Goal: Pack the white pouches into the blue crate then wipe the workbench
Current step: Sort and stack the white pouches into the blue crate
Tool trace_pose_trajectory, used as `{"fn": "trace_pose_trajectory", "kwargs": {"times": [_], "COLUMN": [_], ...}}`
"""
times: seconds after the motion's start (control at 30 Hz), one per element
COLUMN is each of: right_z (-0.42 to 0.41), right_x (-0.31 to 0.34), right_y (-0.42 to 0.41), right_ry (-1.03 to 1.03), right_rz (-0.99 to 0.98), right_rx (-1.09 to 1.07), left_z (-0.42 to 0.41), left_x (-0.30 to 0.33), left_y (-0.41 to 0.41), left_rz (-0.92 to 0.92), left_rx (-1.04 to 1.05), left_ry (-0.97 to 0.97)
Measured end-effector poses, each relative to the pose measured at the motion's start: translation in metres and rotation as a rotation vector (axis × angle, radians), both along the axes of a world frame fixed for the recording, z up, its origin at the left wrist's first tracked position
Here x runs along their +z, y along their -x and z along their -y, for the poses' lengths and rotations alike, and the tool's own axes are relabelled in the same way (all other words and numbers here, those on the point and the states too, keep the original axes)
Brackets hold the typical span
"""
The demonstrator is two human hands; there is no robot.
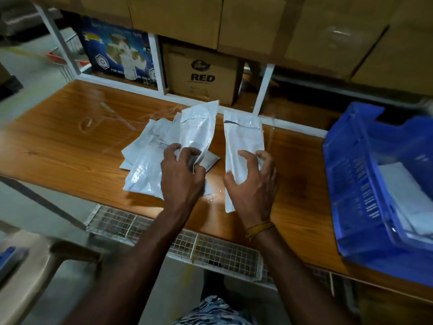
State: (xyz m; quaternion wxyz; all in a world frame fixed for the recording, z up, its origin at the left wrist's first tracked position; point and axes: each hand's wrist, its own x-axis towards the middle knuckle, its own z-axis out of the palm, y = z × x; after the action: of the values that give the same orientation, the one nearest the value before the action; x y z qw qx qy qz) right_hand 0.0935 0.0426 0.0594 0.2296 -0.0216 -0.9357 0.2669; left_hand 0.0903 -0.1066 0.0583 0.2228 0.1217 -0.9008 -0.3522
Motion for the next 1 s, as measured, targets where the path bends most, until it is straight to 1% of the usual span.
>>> {"fn": "trace_pose_trajectory", "kwargs": {"times": [0.2, 0.47, 0.63, 0.8, 0.9, 1.0], "right_z": [-0.047, -0.122, -0.184, -0.265, -0.319, -0.372], "right_x": [0.034, 0.067, 0.085, 0.101, 0.103, 0.097], "right_y": [-0.053, -0.099, -0.111, -0.115, -0.107, -0.088], "right_ry": [0.028, 0.065, 0.077, 0.073, 0.06, 0.034], "right_rz": [-0.097, -0.207, -0.272, -0.312, -0.338, -0.293], "right_rx": [-0.068, -0.159, -0.232, -0.289, -0.319, -0.361], "left_z": [-0.04, -0.12, -0.187, -0.273, -0.327, -0.376], "left_x": [0.027, 0.056, 0.07, 0.087, 0.092, 0.096], "left_y": [-0.045, -0.074, -0.076, -0.068, -0.056, -0.036], "left_rz": [-0.14, -0.211, -0.254, -0.304, -0.287, -0.244], "left_rx": [-0.131, -0.31, -0.415, -0.496, -0.536, -0.545], "left_ry": [-0.082, -0.168, -0.205, -0.27, -0.266, -0.229]}}
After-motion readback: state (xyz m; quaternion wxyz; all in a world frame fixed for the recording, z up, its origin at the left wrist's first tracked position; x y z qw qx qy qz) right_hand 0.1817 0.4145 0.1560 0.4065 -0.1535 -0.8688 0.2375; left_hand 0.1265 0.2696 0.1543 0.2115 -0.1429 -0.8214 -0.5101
